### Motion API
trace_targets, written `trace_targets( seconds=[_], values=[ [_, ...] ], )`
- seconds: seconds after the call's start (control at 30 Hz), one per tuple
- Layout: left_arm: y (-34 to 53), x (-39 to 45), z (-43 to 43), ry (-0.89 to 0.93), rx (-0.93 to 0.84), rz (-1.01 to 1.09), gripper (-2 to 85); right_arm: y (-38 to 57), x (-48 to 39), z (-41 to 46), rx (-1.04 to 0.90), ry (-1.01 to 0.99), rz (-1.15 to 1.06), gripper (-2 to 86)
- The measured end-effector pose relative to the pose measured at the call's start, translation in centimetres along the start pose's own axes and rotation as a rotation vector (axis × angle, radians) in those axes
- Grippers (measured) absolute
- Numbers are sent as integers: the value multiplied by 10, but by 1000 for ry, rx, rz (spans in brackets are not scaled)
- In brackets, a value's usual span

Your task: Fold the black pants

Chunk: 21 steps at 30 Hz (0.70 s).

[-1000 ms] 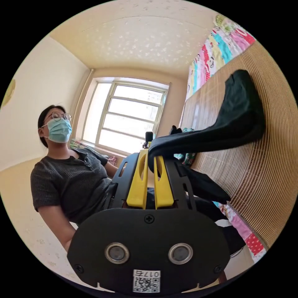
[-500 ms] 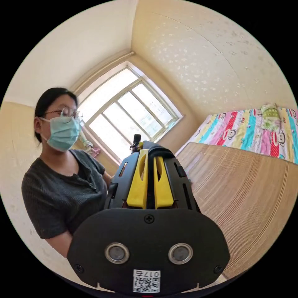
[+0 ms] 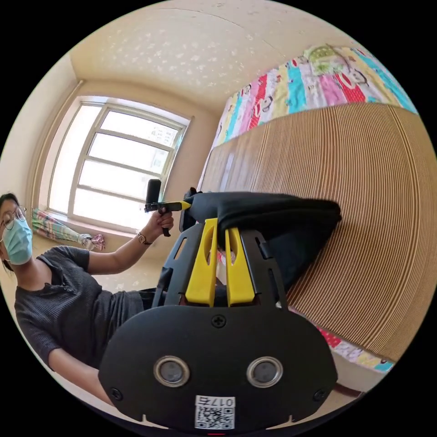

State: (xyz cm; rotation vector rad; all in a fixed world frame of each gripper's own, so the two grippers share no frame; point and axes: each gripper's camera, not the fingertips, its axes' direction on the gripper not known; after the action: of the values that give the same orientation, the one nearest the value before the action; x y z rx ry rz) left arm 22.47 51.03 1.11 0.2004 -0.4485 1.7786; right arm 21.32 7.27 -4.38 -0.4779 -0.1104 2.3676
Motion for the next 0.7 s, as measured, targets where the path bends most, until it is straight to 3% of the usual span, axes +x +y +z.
trace_targets(
  seconds=[0.07,0.17,0.3,0.47,0.7],
  values=[
    [47,-24,30,38,-42,-70,41,54,26,21,-13,-50,102,19],
    [129,-64,80,130,-133,-227,39,142,74,47,14,-99,424,36],
    [200,-111,109,68,-219,-442,44,208,105,35,182,-100,680,66],
    [177,-149,89,92,-94,-452,108,160,118,19,146,3,607,129],
    [59,-222,100,70,-17,-389,158,62,162,40,16,26,539,175]
  ],
)
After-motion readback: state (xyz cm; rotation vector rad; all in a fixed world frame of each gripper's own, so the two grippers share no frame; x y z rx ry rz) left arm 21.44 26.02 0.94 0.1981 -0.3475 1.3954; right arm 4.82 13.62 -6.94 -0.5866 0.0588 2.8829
